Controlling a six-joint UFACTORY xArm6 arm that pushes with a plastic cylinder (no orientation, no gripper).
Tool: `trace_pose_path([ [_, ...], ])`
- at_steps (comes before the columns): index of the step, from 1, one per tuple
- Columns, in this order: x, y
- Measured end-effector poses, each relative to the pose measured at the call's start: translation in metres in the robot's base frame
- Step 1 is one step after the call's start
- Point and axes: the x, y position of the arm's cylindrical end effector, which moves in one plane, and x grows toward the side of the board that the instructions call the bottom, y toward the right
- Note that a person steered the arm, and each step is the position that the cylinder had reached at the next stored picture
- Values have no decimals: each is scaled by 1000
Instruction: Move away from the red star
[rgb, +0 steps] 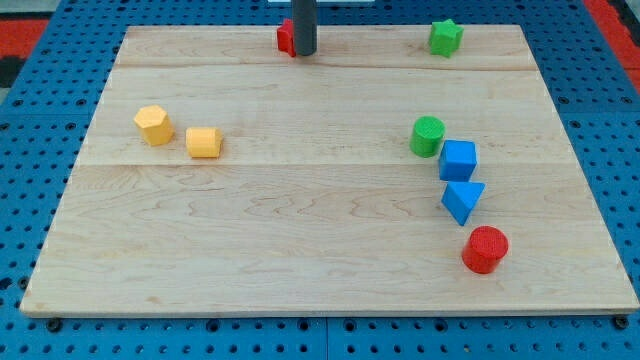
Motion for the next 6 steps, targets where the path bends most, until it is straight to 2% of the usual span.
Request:
trace_pose_path([
  [1, 35, 36],
  [2, 99, 28],
  [4, 320, 52],
  [5, 363, 140],
  [6, 355, 240],
])
